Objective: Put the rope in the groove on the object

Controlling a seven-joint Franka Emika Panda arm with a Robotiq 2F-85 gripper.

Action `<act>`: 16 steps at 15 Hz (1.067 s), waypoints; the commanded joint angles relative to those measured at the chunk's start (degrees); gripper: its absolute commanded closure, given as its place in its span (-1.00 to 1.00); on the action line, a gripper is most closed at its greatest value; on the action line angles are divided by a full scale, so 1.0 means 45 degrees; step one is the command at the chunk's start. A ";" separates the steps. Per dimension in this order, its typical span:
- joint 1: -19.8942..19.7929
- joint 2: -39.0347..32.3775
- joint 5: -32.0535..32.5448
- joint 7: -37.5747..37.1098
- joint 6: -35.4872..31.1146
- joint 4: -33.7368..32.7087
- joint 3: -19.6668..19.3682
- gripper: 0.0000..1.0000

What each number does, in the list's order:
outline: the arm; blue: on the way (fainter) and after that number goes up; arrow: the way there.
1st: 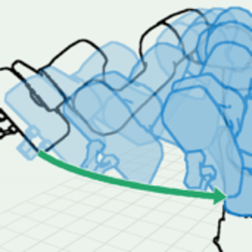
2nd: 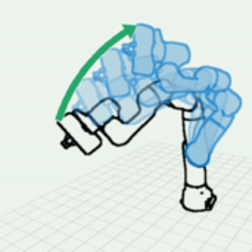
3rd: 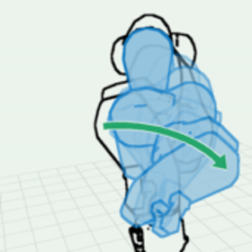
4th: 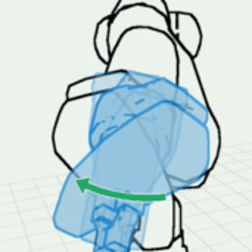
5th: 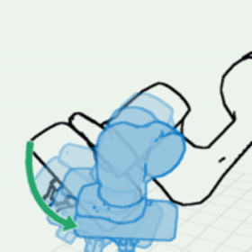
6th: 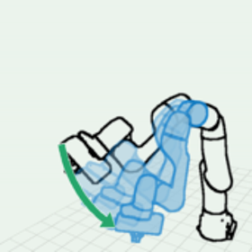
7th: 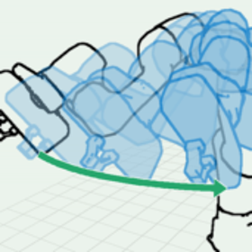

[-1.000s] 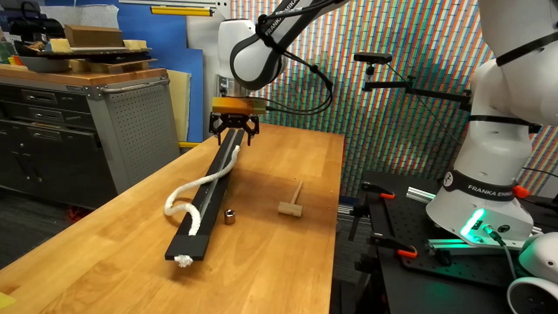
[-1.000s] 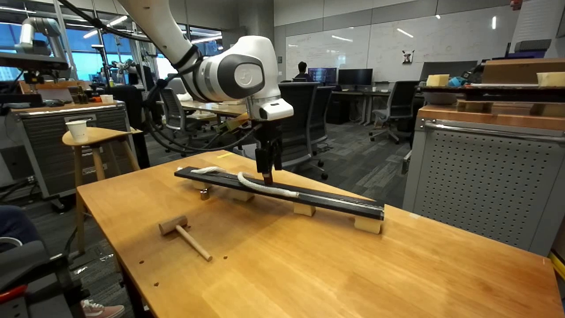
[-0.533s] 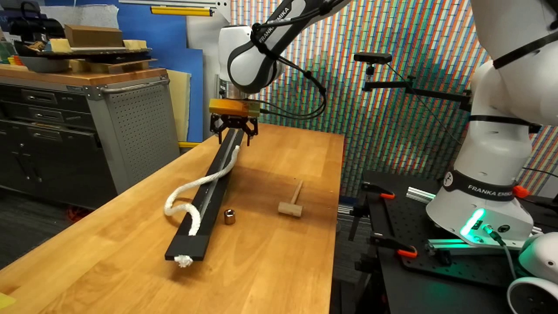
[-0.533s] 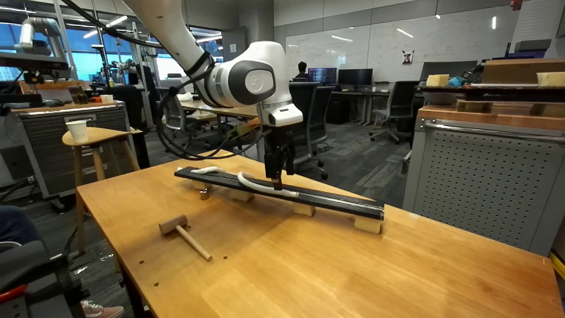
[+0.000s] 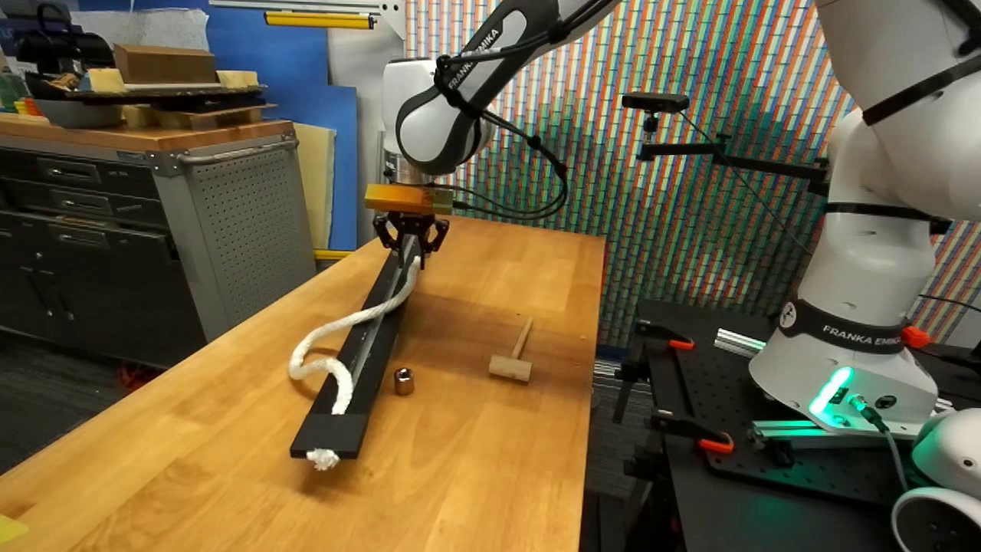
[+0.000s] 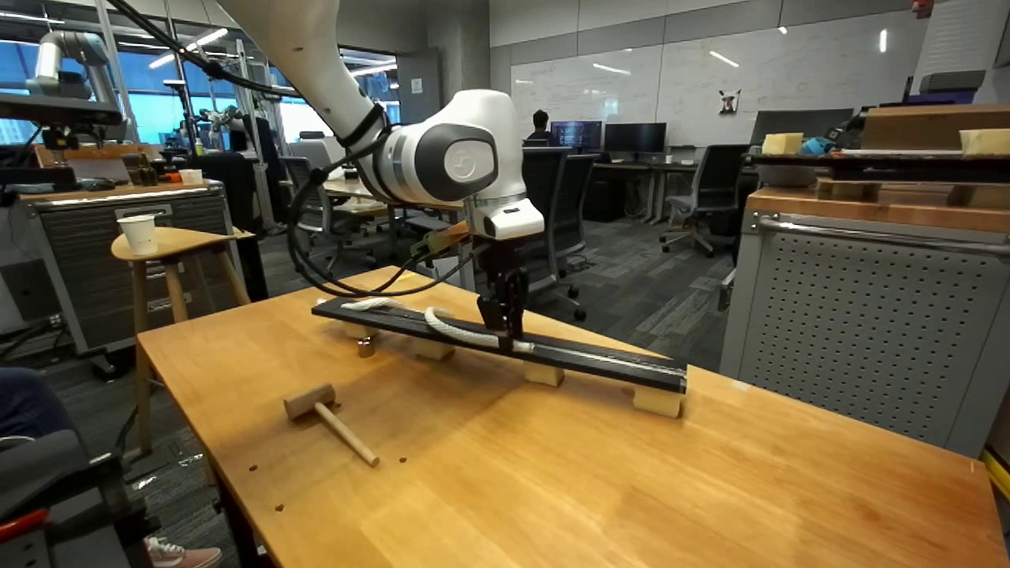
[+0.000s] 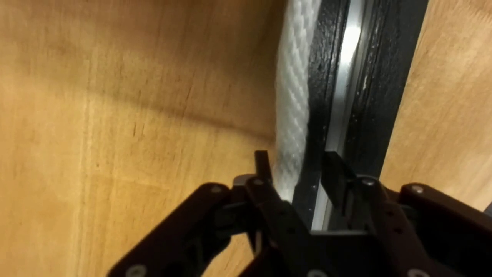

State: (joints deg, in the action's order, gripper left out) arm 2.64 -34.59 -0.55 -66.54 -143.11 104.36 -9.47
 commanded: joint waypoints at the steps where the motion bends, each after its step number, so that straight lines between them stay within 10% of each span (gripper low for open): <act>1: -0.0066 -0.0356 -0.0324 0.0071 0.0364 -0.0578 0.0026 0.78; 16: 0.0045 0.0764 0.0296 0.1670 0.0291 -0.0834 -0.0256 0.95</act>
State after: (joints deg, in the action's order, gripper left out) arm 2.55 -32.67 -0.66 -60.33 -142.99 101.89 -9.40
